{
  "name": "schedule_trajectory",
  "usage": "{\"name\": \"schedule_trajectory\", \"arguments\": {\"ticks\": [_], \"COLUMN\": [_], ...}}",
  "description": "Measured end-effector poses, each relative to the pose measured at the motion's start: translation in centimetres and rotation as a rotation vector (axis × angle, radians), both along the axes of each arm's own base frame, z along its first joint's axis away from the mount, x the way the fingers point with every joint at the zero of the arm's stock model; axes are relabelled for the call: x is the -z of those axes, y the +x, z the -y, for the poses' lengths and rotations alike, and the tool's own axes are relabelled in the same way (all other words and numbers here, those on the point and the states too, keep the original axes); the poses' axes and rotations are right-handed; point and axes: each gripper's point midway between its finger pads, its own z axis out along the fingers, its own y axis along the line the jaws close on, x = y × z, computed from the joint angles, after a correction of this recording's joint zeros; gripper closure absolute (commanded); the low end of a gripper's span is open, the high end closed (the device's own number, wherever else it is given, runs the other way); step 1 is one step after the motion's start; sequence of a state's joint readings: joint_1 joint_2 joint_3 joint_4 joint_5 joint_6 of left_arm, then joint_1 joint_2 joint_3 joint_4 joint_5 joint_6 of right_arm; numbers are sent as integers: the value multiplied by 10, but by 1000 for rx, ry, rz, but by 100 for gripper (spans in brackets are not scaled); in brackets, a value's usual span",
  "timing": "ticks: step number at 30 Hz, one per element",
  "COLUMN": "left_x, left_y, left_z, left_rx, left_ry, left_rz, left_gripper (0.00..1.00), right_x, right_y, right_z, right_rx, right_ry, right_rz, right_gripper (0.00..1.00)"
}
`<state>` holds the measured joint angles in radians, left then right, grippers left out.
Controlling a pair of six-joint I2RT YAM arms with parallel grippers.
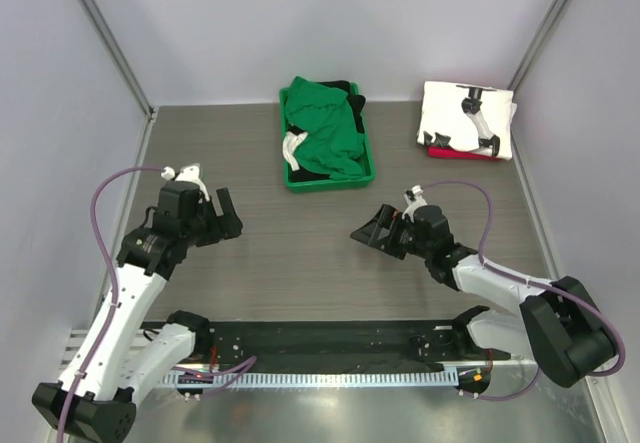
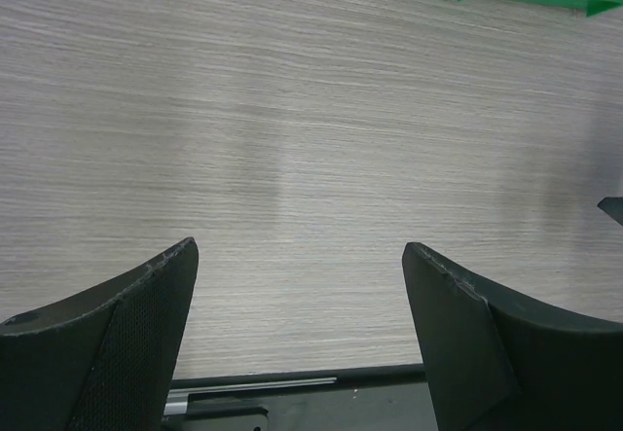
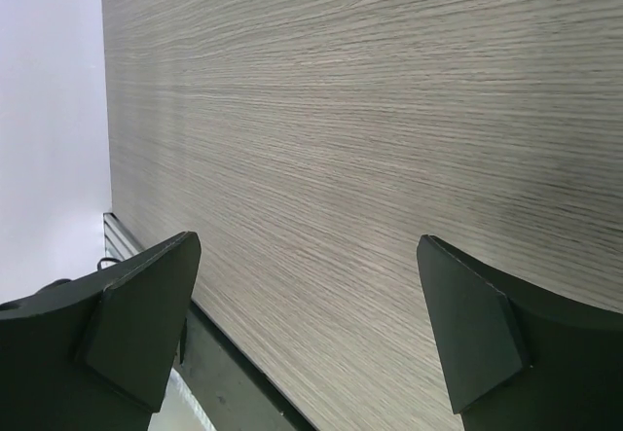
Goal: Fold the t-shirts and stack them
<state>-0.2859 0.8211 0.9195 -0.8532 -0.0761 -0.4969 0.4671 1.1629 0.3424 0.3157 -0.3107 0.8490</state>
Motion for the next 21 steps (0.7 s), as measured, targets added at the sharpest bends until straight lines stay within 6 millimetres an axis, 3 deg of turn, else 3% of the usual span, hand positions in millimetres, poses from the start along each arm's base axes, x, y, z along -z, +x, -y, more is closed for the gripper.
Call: {"name": "schedule_trajectory", "arguments": {"ticks": [9, 12, 14, 18, 21], "left_x": [-5, -11, -16, -19, -19], "left_y": [-3, -8, -8, -8, -7], "left_z": [3, -4, -6, -6, -9], "left_rx": [0, -23, -28, -31, -44], "left_ry": [-36, -29, -32, -35, -24], "left_rz": [34, 84, 107, 127, 128], "left_gripper": [9, 9, 9, 9, 10], "right_x": [-21, -36, -61, -138, -175], "right_y": [5, 19, 41, 107, 148], "right_z": [3, 4, 2, -6, -11], "right_rx": [25, 32, 46, 102, 140], "right_ry": [7, -53, -104, -199, -265], "right_rz": [72, 82, 115, 254, 326], "right_gripper": [0, 0, 1, 1, 3]}}
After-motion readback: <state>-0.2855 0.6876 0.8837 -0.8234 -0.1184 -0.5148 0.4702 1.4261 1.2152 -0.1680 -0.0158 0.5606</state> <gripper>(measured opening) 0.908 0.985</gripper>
